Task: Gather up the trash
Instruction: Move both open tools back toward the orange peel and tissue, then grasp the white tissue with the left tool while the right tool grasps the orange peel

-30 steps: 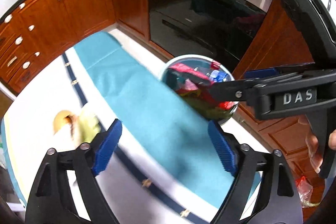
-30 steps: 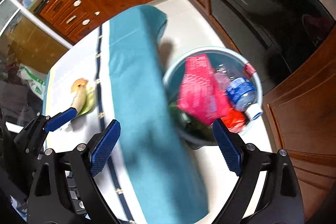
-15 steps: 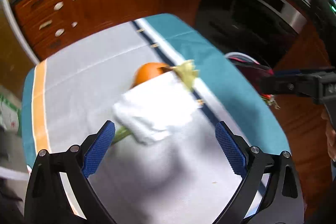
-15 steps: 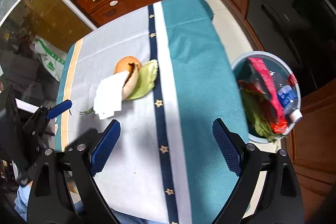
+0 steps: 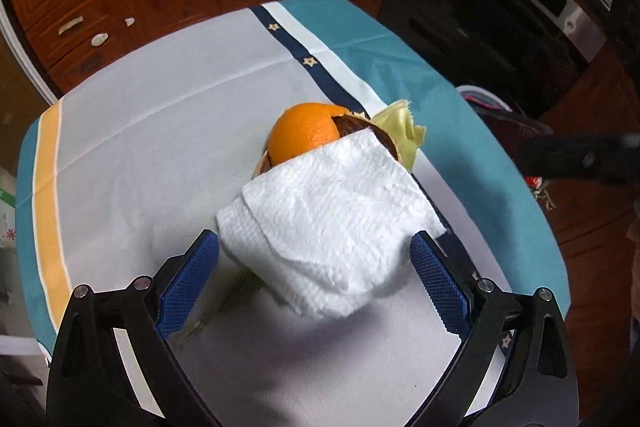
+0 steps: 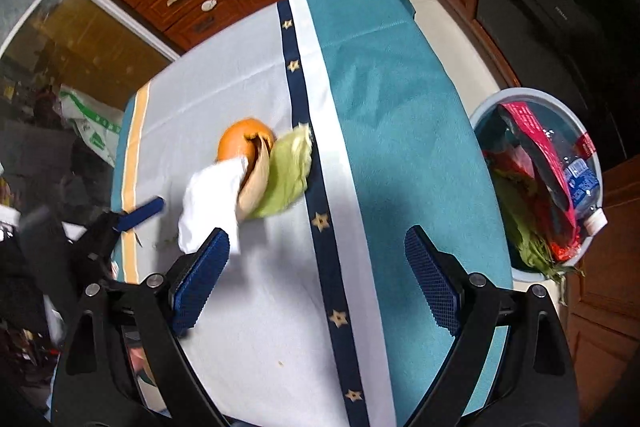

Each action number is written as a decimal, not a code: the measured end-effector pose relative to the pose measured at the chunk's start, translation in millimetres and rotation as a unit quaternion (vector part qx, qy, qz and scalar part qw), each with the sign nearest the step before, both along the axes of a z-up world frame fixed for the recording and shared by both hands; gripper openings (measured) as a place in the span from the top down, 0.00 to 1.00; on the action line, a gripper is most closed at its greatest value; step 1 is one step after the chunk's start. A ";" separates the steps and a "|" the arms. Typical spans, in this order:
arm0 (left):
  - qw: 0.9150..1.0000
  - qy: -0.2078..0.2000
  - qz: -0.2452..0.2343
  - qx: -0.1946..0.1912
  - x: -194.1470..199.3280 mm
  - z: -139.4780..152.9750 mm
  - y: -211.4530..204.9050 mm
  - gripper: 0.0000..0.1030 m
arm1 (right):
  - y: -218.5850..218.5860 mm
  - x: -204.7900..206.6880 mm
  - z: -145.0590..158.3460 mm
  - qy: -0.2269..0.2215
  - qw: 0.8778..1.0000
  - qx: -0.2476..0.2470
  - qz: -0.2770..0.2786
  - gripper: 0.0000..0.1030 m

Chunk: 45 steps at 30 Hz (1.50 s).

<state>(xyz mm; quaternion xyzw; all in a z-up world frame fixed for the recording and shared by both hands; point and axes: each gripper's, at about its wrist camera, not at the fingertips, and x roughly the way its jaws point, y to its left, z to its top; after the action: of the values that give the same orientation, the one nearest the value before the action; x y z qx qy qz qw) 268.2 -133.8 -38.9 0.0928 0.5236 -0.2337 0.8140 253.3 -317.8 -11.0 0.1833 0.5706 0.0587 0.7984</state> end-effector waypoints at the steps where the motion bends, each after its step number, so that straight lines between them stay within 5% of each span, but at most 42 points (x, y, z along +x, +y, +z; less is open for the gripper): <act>1: 1.000 0.006 -0.002 0.004 2.5 -5.5 -1.5 0.06 | -0.2 2.0 -0.2 -0.002 1.000 0.003 -0.002 0.17; 13: 1.000 0.007 -0.016 -0.004 1.0 -15.4 14.5 0.08 | 29.0 39.4 -6.4 -0.017 0.999 0.025 0.028 0.17; 16: 0.999 0.009 -0.029 -0.016 -2.9 -11.5 14.3 0.44 | 39.0 45.1 -6.9 -0.022 0.999 0.025 0.037 0.17; 19: 0.999 0.006 -0.033 -0.025 -9.6 -6.7 16.5 0.79 | 46.4 50.8 -6.2 -0.027 0.999 0.017 0.043 0.31; 20: 0.999 0.005 -0.034 -0.030 -12.1 -4.7 18.0 0.83 | 47.6 52.3 -6.4 -0.028 0.999 0.015 0.044 0.35; 29: 0.997 0.006 -0.016 -0.069 -27.1 2.9 51.9 0.90 | 91.2 77.9 -6.4 -0.028 0.996 0.003 0.088 0.61; 38: 0.996 0.031 0.015 -0.080 -25.9 -13.1 86.3 0.90 | 115.4 88.1 -41.5 0.028 0.995 -0.040 0.085 0.61; 45: 0.995 0.034 0.019 -0.091 -21.9 -14.5 91.8 0.90 | 115.0 96.0 -60.8 0.044 0.997 -0.040 0.057 0.48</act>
<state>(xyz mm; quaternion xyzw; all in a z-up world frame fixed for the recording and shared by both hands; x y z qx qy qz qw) 246.4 -42.0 -53.4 0.0006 0.5292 -0.2679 0.8051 349.3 -202.8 -71.8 0.1211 0.6162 0.0734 0.7748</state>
